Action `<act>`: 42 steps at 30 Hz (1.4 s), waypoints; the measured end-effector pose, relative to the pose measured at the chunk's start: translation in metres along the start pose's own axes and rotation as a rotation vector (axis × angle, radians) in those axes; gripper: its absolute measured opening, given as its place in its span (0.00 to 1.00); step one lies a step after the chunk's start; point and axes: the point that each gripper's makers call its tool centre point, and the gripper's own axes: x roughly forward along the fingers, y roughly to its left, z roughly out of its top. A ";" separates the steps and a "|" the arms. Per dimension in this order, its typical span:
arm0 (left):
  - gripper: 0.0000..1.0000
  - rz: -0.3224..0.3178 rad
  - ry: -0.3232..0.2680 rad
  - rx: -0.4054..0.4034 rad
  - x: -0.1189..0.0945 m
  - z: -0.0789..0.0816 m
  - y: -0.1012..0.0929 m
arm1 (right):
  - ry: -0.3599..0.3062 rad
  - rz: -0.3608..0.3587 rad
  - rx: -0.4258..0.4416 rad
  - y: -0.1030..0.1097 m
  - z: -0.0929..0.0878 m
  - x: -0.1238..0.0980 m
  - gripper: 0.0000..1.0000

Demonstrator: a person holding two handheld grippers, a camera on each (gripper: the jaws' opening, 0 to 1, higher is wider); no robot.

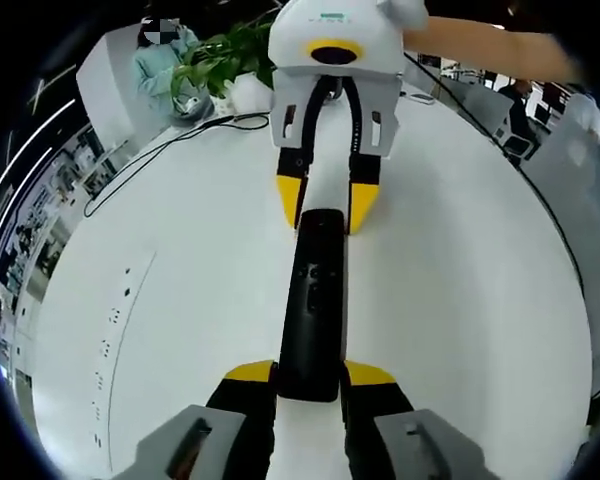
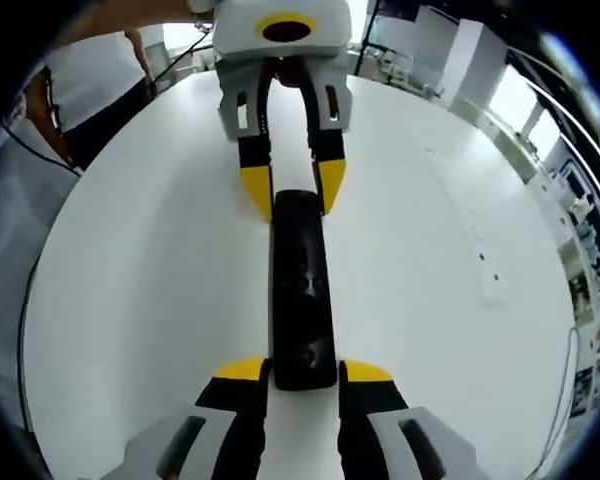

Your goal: Press the specified remote control buttons in sequence, fully releasing each button before pressing the next.

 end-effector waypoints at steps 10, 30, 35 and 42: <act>0.30 0.033 -0.015 0.007 -0.002 -0.001 -0.003 | -0.019 -0.044 0.010 -0.005 -0.002 -0.001 0.36; 0.82 0.304 -0.242 -0.162 -0.028 0.018 0.011 | -0.282 -0.271 0.186 -0.022 0.019 -0.030 0.70; 0.96 0.476 -0.318 -0.289 -0.044 0.021 0.019 | -0.333 -0.436 0.225 -0.032 0.022 -0.045 0.78; 1.00 0.714 -0.429 -0.441 -0.092 0.015 0.016 | -0.361 -0.680 0.331 -0.019 0.010 -0.074 0.81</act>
